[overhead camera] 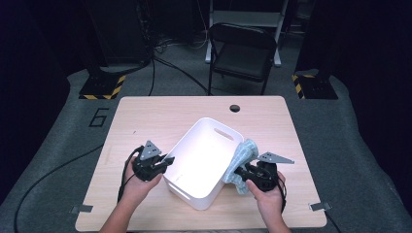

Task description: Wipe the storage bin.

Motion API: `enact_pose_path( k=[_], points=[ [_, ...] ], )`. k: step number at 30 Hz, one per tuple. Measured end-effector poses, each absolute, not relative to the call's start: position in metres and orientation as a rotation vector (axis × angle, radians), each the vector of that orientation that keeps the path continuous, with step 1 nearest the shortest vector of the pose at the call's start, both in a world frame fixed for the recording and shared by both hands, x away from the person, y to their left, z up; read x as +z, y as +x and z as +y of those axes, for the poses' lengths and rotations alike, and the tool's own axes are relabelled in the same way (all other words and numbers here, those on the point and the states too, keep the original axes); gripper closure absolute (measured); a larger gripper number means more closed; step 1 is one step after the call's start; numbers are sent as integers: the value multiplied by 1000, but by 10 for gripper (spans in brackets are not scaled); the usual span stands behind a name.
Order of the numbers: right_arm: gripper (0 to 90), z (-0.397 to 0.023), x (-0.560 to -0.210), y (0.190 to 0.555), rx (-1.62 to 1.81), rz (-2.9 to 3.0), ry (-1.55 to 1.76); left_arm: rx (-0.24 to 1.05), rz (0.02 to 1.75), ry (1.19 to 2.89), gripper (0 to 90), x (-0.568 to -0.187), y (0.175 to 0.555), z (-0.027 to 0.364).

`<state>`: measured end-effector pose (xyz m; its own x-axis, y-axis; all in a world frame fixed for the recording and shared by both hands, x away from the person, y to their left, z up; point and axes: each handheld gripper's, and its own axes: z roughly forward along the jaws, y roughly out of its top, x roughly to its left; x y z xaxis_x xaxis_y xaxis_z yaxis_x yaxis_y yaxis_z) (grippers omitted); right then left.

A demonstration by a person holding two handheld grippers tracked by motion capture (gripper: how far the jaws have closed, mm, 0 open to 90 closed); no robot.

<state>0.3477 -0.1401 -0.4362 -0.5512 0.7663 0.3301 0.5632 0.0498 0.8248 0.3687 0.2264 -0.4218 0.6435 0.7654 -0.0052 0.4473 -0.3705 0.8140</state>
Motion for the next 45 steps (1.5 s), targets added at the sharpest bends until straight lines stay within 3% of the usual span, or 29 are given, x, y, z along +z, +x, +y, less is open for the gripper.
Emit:
enact_pose_path(
  k=[9, 36, 45],
  points=[
    [678, -139, -416, 338, 1590, 2070, 1279, 463, 947, 2014, 770, -422, 369, 227],
    [694, -136, -431, 344, 1543, 2132, 1314, 450, 951, 2002, 771, -423, 369, 227],
    [694, -132, -452, 352, 1429, 2214, 1388, 461, 951, 2004, 765, -423, 369, 227]
  ],
)
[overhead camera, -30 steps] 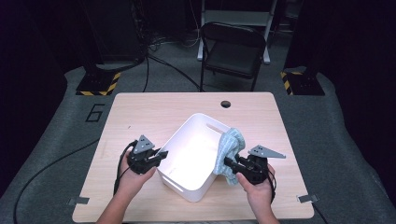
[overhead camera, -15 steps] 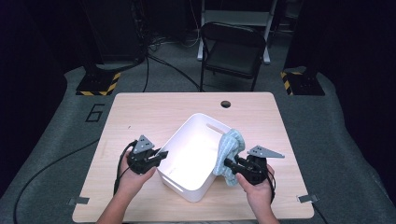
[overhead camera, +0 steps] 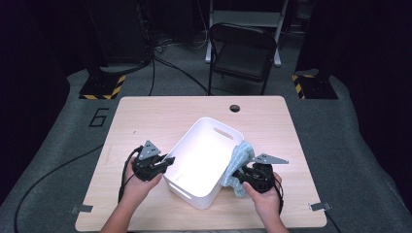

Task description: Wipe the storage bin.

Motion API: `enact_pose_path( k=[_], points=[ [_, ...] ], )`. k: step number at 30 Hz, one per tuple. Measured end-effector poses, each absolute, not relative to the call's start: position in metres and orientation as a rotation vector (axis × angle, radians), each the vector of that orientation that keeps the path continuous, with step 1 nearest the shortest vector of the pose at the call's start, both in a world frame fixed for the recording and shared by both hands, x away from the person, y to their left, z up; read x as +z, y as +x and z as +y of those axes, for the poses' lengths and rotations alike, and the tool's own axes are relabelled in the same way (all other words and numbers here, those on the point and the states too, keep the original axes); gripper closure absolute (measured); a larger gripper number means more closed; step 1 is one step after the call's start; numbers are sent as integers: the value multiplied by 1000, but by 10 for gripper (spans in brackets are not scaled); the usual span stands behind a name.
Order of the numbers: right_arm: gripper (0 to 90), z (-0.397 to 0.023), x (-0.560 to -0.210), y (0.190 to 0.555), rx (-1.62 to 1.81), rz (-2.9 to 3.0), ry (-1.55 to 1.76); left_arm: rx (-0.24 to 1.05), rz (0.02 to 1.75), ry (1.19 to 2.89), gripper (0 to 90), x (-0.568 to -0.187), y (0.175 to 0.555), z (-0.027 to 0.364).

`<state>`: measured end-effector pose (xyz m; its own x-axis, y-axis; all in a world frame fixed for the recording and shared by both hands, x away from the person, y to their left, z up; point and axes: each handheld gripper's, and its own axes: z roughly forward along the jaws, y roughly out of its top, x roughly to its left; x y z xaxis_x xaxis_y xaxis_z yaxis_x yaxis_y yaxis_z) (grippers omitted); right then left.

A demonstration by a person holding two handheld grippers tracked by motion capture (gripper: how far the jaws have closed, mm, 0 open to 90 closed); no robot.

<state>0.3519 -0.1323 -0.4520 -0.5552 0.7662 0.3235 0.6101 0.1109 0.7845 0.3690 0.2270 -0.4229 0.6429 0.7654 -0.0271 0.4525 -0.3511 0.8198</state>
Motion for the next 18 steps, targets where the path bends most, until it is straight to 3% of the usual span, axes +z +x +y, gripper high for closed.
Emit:
enact_pose_path(
  k=[11, 18],
  points=[
    [689, -128, -498, 371, 1252, 2367, 1540, 465, 970, 1994, 739, -423, 369, 228],
    [683, -128, -501, 373, 1229, 2371, 1563, 438, 990, 1955, 706, -425, 370, 228]
  ],
)
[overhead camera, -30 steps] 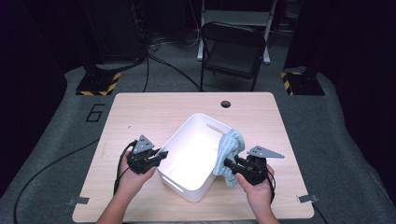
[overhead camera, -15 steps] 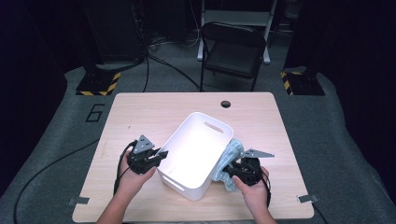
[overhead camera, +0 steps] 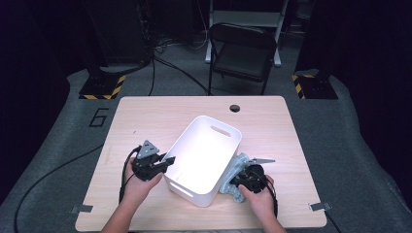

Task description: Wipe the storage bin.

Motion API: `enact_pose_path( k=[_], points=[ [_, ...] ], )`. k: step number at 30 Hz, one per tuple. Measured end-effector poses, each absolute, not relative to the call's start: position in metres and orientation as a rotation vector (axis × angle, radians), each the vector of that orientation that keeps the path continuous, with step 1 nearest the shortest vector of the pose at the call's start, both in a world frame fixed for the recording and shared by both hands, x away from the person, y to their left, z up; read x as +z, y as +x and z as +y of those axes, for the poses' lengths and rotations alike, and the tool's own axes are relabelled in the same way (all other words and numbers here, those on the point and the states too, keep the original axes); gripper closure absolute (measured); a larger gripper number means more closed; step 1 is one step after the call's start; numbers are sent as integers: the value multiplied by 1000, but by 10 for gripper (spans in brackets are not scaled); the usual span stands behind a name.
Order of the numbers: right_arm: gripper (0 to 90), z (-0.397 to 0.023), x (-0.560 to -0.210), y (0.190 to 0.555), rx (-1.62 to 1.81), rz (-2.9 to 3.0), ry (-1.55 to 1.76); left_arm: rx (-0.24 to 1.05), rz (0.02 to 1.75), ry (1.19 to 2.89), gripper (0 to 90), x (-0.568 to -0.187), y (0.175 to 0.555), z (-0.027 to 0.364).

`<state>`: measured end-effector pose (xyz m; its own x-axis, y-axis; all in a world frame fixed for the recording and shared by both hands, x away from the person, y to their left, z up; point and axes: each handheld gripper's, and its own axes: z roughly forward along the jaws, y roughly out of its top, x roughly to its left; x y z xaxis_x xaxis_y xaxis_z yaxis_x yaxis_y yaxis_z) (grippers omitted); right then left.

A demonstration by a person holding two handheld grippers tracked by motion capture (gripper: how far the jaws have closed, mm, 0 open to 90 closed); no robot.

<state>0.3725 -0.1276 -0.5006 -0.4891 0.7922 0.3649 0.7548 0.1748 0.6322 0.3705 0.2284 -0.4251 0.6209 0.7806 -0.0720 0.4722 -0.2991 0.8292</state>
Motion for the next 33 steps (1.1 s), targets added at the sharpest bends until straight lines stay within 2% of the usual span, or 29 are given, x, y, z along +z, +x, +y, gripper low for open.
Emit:
enact_pose_path(
  k=[11, 29, 33],
  points=[
    [680, -128, -472, 361, 1379, 2292, 1470, 448, 978, 1967, 659, -425, 370, 226],
    [678, -129, -416, 338, 1648, 2156, 1247, 457, 971, 1968, 655, -425, 369, 224],
    [678, -124, -417, 336, 1582, 2175, 1220, 467, 972, 1959, 655, -426, 369, 223]
  ],
)
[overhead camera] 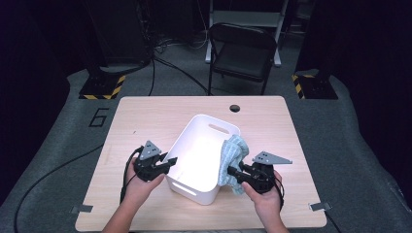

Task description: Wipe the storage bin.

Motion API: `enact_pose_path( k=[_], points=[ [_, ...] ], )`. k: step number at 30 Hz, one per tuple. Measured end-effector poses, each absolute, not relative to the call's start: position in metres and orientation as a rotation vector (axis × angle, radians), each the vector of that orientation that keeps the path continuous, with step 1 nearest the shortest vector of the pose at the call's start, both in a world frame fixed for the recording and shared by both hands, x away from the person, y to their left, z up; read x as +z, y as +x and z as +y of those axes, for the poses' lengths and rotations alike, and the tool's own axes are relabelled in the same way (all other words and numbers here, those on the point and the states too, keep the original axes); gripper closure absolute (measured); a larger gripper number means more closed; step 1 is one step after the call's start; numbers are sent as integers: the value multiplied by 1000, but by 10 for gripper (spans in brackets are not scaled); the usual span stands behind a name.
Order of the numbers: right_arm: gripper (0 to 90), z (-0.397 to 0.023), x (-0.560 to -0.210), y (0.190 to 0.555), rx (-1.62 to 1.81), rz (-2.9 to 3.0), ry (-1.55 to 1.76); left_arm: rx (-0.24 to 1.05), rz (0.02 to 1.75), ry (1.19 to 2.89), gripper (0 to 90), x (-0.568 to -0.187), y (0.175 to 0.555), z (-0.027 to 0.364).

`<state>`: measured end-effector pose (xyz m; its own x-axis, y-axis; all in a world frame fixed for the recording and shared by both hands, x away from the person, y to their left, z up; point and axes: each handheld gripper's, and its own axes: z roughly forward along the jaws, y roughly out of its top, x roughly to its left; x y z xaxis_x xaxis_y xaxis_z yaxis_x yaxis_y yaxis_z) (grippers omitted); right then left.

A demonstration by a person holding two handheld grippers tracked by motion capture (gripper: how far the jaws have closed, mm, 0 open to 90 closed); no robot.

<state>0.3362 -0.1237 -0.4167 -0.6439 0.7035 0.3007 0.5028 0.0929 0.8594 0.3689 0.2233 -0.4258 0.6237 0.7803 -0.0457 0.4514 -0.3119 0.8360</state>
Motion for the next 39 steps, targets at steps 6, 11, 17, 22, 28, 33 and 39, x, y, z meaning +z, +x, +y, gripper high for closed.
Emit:
enact_pose_path(
  k=[6, 11, 17, 22, 28, 33, 39],
  points=[
    [687, -126, -423, 340, 1603, 2190, 1249, 461, 972, 1960, 653, -426, 369, 224],
    [691, -126, -425, 340, 1604, 2192, 1258, 454, 971, 1961, 649, -426, 369, 224],
    [692, -126, -426, 341, 1600, 2207, 1250, 453, 970, 1961, 649, -426, 369, 224],
    [693, -126, -426, 341, 1591, 2212, 1251, 452, 970, 1961, 648, -426, 369, 224],
    [695, -125, -428, 342, 1549, 2252, 1269, 452, 970, 1961, 648, -426, 369, 224],
    [694, -123, -434, 343, 1527, 2269, 1281, 450, 968, 1964, 648, -426, 369, 224],
    [694, -123, -441, 347, 1496, 2296, 1308, 450, 968, 1967, 644, -425, 370, 225]
  ],
)
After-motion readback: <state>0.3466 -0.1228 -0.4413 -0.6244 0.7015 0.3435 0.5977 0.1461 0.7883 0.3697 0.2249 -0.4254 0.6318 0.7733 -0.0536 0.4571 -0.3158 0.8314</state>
